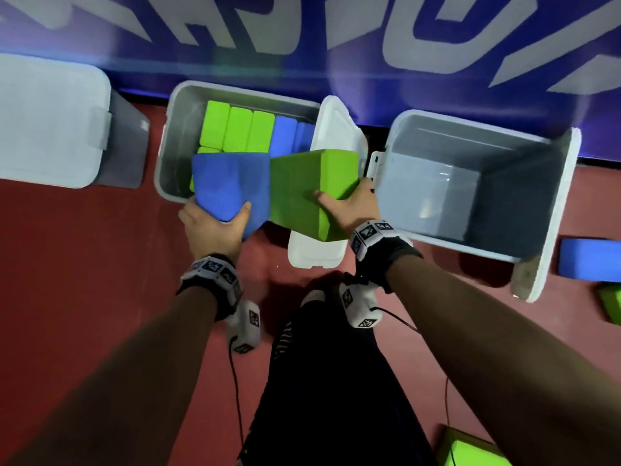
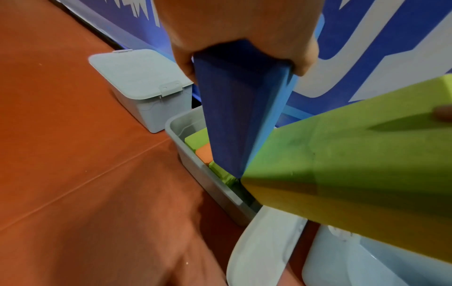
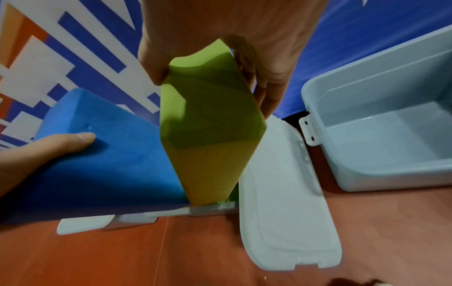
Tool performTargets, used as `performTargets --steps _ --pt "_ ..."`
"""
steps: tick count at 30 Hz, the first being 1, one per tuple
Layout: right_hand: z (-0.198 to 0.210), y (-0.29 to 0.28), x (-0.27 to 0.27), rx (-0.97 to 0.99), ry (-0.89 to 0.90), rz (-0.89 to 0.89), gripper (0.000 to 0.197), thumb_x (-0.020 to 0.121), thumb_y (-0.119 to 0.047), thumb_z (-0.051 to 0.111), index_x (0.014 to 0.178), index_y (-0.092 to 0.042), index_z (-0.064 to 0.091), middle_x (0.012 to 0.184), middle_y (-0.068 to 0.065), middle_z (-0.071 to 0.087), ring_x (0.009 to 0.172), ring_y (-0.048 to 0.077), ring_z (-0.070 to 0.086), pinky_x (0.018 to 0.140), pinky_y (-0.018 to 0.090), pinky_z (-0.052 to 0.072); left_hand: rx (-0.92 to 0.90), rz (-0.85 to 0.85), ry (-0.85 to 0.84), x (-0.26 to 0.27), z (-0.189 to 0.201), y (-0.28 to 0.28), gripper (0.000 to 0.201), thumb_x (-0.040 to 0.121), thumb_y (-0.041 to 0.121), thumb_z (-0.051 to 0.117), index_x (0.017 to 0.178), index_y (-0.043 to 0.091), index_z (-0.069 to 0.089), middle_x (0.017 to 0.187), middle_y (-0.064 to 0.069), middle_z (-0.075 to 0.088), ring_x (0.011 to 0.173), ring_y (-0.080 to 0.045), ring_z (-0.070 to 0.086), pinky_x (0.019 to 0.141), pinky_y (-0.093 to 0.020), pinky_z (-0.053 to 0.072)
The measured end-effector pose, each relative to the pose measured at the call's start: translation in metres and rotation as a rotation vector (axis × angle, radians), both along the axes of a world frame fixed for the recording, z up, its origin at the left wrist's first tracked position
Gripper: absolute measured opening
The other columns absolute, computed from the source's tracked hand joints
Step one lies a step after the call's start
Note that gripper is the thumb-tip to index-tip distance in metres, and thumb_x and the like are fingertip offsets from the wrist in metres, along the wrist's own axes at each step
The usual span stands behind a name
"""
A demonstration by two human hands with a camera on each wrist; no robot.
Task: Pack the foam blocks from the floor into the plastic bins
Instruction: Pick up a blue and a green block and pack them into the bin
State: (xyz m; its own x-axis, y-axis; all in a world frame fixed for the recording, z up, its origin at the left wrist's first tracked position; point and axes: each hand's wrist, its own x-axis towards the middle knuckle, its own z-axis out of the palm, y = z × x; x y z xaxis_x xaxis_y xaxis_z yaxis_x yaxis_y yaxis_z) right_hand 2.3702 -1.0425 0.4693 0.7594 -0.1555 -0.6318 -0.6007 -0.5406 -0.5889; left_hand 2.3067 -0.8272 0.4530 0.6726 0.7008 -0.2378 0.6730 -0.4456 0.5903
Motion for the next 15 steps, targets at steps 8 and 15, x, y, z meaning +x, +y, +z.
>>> performTargets --steps 8,15 --pt "-0.045 0.028 -0.004 0.054 0.138 -0.01 0.075 0.067 -0.054 0.076 0.112 -0.005 0.041 0.11 0.013 0.06 0.103 0.03 0.06 0.089 0.04 0.049 0.121 -0.064 0.221 0.031 -0.022 0.024 0.092 0.065 0.05 0.08 0.128 -0.002 0.038 0.129 -0.021 0.043 0.114 -0.04 0.049 0.096 -0.047 0.042" --pt "-0.073 0.041 0.01 0.012 0.205 -0.02 0.074 0.068 -0.051 0.077 0.112 -0.006 0.038 0.11 0.012 0.059 0.103 0.03 0.059 0.089 0.04 0.049 0.106 -0.101 0.243 0.06 -0.053 0.026 0.088 0.065 0.049 0.079 0.123 -0.005 0.041 0.125 -0.024 0.045 0.11 -0.042 0.052 0.093 -0.046 0.043"
